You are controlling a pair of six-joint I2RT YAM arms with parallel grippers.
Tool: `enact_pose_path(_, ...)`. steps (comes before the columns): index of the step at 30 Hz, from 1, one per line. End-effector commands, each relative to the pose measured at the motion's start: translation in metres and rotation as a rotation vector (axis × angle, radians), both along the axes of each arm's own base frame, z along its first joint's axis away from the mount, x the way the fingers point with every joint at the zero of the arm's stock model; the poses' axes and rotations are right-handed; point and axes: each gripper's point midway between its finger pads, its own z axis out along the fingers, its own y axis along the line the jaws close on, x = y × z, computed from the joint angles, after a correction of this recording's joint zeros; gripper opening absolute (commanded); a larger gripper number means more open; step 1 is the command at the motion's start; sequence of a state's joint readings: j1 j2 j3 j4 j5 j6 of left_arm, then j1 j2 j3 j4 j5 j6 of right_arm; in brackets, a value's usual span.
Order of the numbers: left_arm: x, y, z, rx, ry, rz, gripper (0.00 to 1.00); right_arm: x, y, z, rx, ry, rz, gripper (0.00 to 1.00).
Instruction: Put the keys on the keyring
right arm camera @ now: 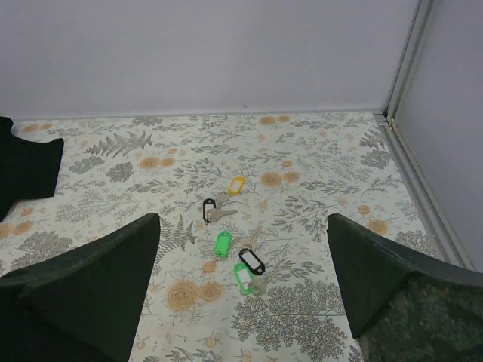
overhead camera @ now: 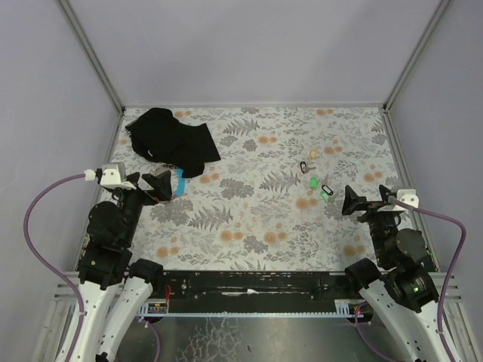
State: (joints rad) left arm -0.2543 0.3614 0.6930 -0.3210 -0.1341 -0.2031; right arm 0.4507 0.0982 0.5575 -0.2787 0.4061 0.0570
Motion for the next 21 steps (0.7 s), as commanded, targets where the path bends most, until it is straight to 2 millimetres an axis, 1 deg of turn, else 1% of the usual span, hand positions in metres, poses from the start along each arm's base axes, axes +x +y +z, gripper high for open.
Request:
enact_pose_path(1, 0.001, -0.002, 0.021, 0.001, -0.075, -0.015, 1.00, 0.000, -0.001, 0.016, 0.037, -0.058, -0.004, 0.99)
enact_pose_path(7, 0.004, -0.001, 0.018, -0.001, -0.067, -0.005, 1.00, 0.000, -0.001, 0.015, 0.040, -0.055, -0.007, 0.99)
enact_pose_path(14, 0.018, -0.001, 0.005, -0.002, 0.023, 0.016, 1.00, 0.000, 0.004, 0.015, 0.048, -0.041, 0.018, 0.99)
enact_pose_path(17, 0.027, -0.005, -0.005, -0.006, 0.092, 0.013, 1.00, 0.000, 0.006, 0.014, 0.047, -0.040, 0.029, 0.99)
enact_pose_path(21, 0.044, -0.012, -0.028, -0.035, 0.222, 0.021, 1.00, -0.002, 0.006, 0.013, 0.050, -0.042, 0.032, 0.99)
